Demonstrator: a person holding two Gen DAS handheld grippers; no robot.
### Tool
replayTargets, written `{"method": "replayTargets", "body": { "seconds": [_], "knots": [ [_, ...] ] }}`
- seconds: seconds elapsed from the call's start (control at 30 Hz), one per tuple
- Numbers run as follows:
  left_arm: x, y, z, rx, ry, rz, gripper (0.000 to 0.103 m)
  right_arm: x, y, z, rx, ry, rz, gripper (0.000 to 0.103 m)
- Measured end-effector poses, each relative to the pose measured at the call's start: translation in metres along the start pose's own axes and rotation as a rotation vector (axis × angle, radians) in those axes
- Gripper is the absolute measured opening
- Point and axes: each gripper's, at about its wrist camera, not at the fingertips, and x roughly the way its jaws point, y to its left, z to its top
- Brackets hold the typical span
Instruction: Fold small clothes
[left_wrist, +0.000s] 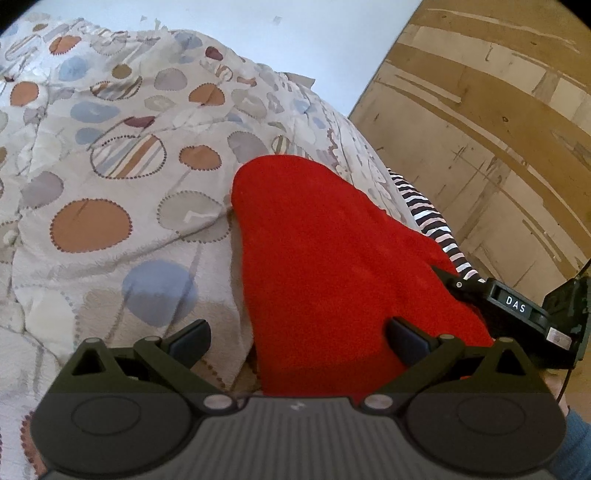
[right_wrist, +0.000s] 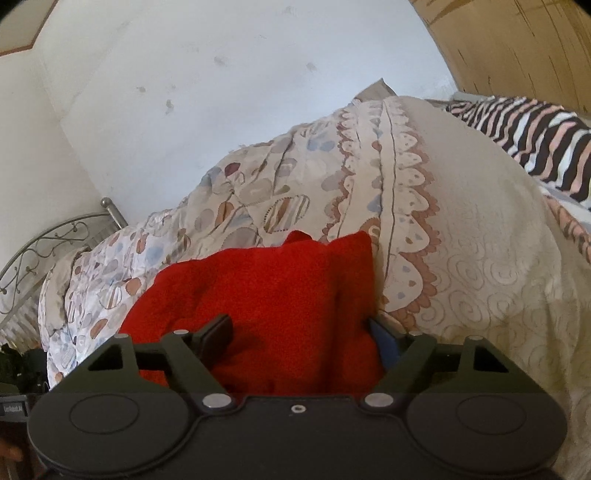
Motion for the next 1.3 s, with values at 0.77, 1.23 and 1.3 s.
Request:
{"method": "replayTargets", "body": {
  "seconds": [0.77, 1.23, 1.3],
  "knots": [
    [-0.012, -0.028, 0.012, 0.000, 0.075, -0.009, 0.060, -0.031, 0.047, 0.009, -0.036, -0.080, -0.026, 0.032],
    [-0.073, -0.036, 0.038, 0.029, -0.015, 0.035, 0.055, -0.033, 0.107, 0.029, -0.045, -0.101, 0.084, 0.027],
    [-0.083, -0.029, 0.047, 0.040, -0.033, 0.067, 0.055, -0.020, 0.119, 0.030, -0.036, -0.099, 0.109, 0.027]
  ]
}}
